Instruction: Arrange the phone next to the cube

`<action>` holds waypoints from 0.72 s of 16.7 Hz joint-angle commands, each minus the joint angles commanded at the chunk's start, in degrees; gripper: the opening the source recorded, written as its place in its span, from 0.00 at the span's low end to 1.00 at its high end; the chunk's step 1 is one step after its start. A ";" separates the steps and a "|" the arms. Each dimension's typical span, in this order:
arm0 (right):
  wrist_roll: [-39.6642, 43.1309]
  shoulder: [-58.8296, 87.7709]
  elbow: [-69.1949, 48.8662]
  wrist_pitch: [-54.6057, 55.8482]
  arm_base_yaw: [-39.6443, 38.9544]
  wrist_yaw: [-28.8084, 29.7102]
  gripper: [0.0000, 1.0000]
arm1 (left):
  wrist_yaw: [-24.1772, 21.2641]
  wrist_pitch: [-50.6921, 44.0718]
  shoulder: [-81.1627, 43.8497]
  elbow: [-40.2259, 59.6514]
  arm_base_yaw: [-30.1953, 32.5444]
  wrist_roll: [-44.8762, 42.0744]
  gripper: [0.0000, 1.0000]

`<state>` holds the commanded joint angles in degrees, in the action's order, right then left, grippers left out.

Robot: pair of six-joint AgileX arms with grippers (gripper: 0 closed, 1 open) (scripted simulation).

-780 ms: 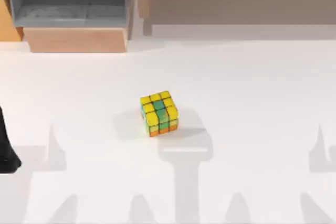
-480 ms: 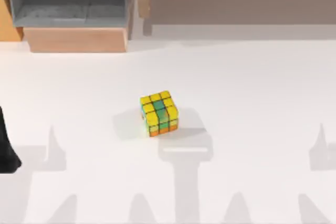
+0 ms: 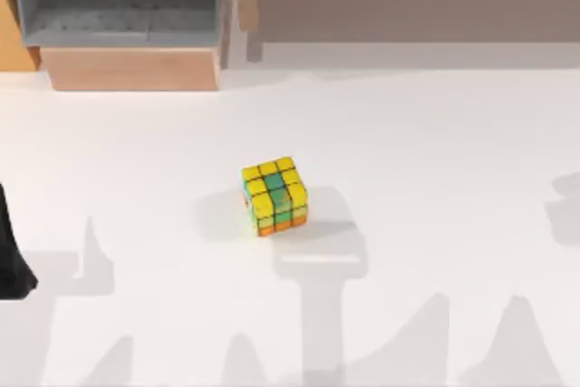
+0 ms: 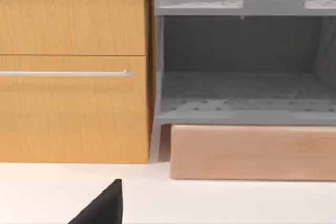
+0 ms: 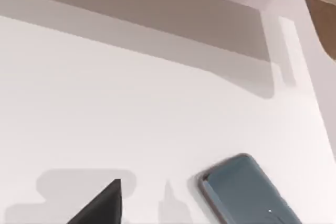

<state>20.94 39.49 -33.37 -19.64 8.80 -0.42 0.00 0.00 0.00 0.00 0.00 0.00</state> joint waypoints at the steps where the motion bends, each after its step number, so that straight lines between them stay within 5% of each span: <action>1: 2.93 6.94 -4.61 -3.02 1.27 -0.08 1.00 | 0.00 0.00 0.00 0.00 0.00 0.00 1.00; 12: 32.67 71.13 -50.32 -33.75 14.07 -0.83 1.00 | 0.00 0.00 0.00 0.00 0.00 0.00 1.00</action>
<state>53.60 110.61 -83.70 -53.39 22.87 -1.25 0.00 0.00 0.00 0.00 0.00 0.00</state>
